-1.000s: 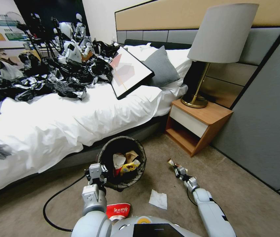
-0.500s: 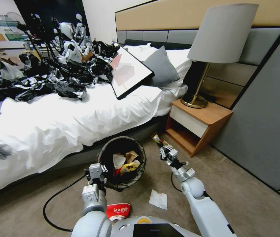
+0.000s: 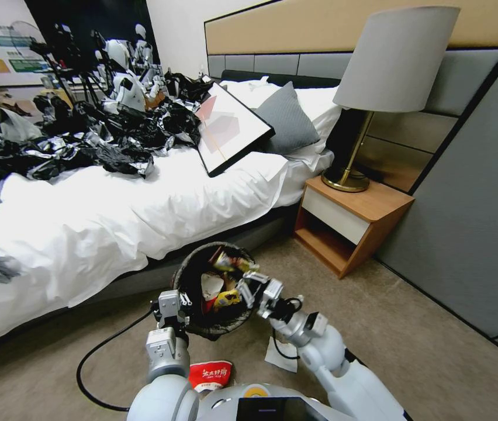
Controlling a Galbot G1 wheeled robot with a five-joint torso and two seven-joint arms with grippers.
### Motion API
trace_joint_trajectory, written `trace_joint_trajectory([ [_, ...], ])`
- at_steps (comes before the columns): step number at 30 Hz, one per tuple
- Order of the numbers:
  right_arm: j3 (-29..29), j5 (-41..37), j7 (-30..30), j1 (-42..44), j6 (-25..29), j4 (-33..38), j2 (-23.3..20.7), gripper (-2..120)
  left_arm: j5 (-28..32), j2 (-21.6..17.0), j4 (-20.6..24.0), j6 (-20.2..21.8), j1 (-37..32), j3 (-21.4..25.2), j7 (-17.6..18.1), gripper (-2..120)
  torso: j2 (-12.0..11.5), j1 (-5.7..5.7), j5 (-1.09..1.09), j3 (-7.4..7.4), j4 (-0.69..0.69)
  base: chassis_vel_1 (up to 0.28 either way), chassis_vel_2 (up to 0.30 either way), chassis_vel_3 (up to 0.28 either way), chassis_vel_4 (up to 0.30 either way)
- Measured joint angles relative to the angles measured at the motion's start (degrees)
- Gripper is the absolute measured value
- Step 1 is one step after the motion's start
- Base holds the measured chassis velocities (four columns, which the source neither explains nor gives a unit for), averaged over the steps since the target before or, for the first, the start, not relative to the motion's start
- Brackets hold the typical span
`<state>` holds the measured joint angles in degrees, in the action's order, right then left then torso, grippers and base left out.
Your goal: Pick up the trash bin, then pick up the garbage from the floor and place it into the trash bin.
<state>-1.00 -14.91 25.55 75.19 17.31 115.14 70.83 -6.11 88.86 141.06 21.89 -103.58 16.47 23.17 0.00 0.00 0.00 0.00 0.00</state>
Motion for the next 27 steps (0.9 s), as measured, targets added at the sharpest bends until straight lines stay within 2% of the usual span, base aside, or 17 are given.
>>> trace_joint_trajectory([
  [11, 0.5, 1.0, -0.9, -2.5, 0.3, -6.4, 2.4, 0, 0.0, 0.0, 0.0, 0.0, 0.0, 0.0, 0.0, 0, 0.0, 0.0, 0.0, 0.0, 0.0, 0.0, 0.0, 0.0, 0.0],
  [23, -0.4, 1.4, -3.3, -4.4, -0.1, -9.9, 3.3, 0, 0.0, 0.0, 0.0, 0.0, 0.0, 0.0, 0.0, 0, 0.0, 0.0, 0.0, 0.0, 0.0, 0.0, 0.0, 0.0, 0.0],
  [27, -0.6, 1.9, -4.4, -4.7, -0.4, -10.6, 3.4, 14, 0.0, 0.0, 0.0, 0.0, 0.0, 0.0, 0.0, 0, 0.0, 0.0, 0.0, 0.0, 0.0, 0.0, 0.0, 0.0, 0.0],
])
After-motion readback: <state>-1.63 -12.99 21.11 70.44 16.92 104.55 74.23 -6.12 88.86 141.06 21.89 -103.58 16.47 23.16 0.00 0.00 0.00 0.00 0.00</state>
